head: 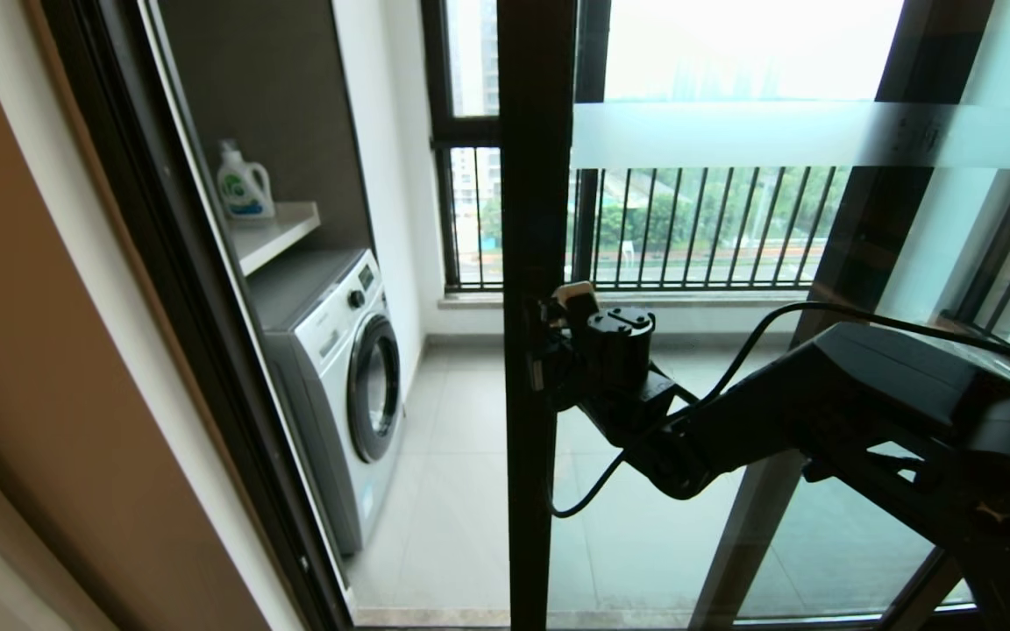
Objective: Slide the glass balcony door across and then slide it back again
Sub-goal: Close the slid door
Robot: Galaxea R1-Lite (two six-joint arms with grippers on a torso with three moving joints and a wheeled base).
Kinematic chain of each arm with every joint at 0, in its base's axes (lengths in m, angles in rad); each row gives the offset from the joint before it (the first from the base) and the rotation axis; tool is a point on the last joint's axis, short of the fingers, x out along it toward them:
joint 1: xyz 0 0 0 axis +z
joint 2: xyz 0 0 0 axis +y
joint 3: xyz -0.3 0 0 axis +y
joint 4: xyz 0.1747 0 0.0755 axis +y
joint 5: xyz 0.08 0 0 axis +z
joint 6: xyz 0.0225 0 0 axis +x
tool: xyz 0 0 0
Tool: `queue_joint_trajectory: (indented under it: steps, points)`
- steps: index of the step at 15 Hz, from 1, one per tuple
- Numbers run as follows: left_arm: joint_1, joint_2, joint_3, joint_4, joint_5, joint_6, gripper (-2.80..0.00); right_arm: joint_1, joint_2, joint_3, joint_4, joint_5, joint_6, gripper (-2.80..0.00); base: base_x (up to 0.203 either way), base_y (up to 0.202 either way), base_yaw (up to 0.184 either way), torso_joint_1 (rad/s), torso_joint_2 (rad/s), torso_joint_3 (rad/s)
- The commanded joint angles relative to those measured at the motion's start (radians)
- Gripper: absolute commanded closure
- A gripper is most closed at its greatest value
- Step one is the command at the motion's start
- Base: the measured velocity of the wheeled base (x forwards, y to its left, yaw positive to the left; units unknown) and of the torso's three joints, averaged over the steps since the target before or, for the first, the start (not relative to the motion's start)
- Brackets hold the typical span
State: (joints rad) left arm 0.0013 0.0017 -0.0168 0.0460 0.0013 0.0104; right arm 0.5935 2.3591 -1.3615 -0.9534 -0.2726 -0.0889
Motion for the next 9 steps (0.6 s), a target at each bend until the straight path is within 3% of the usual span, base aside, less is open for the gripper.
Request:
queue_joint_trajectory:
  steps: [1, 4, 9]
  points:
    - [0.000, 0.000, 0.000, 0.000, 0.000, 0.000, 0.00, 0.003, 0.003, -0.002, -0.008, -0.005, 0.004, 0.00, 0.000, 0.000, 0.000, 0.000, 0.00, 0.000]
    - [0.000, 0.000, 0.000, 0.000, 0.000, 0.000, 0.00, -0.002, -0.011, 0.029, -0.054, -0.046, 0.008, 0.00, 0.000, 0.000, 0.000, 0.000, 0.00, 0.000]
    - [0.000, 0.000, 0.000, 0.000, 0.000, 0.000, 0.00, -0.021, -0.155, 0.141, -0.077, -0.043, 0.007, 0.00, 0.000, 0.000, 0.000, 0.000, 0.00, 0.000]
